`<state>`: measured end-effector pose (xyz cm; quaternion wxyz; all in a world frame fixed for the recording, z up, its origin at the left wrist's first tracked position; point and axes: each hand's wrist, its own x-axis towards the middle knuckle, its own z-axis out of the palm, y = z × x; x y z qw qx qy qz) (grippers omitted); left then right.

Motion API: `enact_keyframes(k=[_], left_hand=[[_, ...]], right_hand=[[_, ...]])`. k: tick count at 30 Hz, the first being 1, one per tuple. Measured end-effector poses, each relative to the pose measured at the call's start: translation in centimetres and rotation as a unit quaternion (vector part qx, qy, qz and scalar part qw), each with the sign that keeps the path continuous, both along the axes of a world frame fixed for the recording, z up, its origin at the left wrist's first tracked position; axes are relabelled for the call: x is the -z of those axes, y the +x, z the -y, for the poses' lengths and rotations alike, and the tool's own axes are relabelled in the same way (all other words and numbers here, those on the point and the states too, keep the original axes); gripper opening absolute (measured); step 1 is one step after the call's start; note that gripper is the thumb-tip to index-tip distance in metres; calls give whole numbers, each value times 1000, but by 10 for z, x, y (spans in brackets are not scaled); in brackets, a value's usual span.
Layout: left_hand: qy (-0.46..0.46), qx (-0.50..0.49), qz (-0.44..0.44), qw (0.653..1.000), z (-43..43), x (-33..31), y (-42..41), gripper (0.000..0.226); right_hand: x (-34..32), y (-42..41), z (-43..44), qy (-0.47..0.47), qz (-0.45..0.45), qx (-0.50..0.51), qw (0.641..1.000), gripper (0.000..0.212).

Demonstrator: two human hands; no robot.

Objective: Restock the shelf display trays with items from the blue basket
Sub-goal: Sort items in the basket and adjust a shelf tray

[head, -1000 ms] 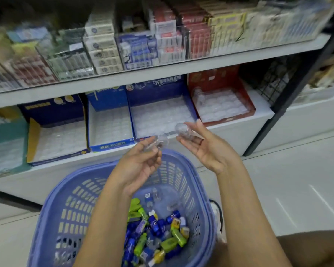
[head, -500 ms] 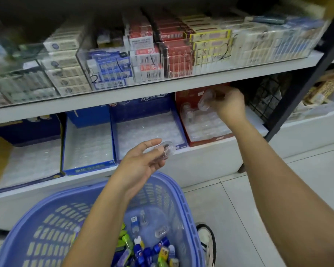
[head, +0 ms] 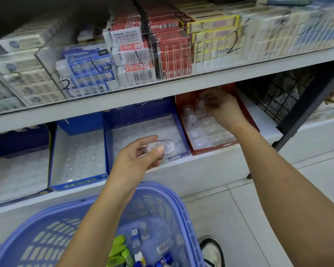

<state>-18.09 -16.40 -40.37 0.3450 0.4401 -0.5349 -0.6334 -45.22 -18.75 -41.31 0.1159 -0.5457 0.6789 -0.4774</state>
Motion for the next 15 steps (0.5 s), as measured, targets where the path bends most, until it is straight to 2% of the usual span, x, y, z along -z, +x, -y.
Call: enact_keyframes(k=[4, 7, 15], left_hand=[[-42, -29, 28, 998, -5, -5, -5, 30], [-78, -24, 45, 996, -10, -13, -12, 28], [-130, 30, 44, 990, -16, -25, -29, 30]], right_hand=[[5, -7, 1, 2, 73, -20, 997, 44], [8, -11, 3, -4, 83, -18, 996, 46], [13, -10, 3, -27, 130, -18, 991, 38]])
